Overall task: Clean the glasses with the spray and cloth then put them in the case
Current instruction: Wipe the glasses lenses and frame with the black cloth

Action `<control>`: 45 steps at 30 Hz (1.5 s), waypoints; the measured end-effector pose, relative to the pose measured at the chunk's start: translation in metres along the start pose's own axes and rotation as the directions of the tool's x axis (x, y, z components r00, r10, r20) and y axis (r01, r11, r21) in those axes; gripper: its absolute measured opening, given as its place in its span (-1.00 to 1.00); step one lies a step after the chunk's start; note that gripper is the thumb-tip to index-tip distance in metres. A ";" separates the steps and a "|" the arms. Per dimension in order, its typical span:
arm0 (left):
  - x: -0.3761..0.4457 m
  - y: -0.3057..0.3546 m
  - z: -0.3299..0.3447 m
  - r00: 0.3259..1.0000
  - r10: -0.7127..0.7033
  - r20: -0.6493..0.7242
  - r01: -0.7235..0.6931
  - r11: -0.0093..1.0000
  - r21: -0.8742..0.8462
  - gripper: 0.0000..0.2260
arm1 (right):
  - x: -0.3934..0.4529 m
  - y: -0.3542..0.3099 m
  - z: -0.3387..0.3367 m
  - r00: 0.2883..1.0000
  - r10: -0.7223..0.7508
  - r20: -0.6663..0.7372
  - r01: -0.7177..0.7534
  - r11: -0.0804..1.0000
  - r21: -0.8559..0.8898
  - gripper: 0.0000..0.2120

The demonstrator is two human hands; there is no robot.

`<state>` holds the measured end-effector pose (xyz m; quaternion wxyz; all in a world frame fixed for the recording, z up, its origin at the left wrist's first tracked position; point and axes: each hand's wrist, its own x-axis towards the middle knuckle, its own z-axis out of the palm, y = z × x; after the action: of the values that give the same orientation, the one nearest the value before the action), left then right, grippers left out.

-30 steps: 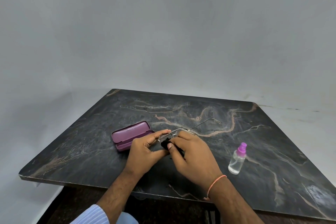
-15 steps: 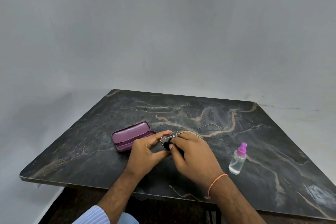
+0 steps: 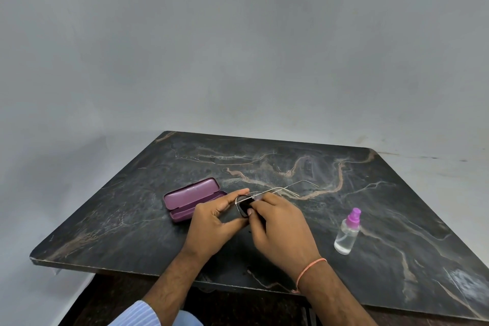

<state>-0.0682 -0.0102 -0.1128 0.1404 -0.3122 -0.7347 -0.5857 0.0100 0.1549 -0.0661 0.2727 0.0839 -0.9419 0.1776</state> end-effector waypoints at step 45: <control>0.002 0.003 -0.005 0.984 -0.176 0.007 0.160 0.872 -0.462 -0.55 | -0.036 0.051 -0.034 0.937 0.328 -0.120 -0.290 0.922 0.256 -0.36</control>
<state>-0.0686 -0.0136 -0.1075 0.0238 -0.2612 -0.5964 -0.7586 0.0432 0.2175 -0.0734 0.3043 -0.0491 -0.8905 0.3347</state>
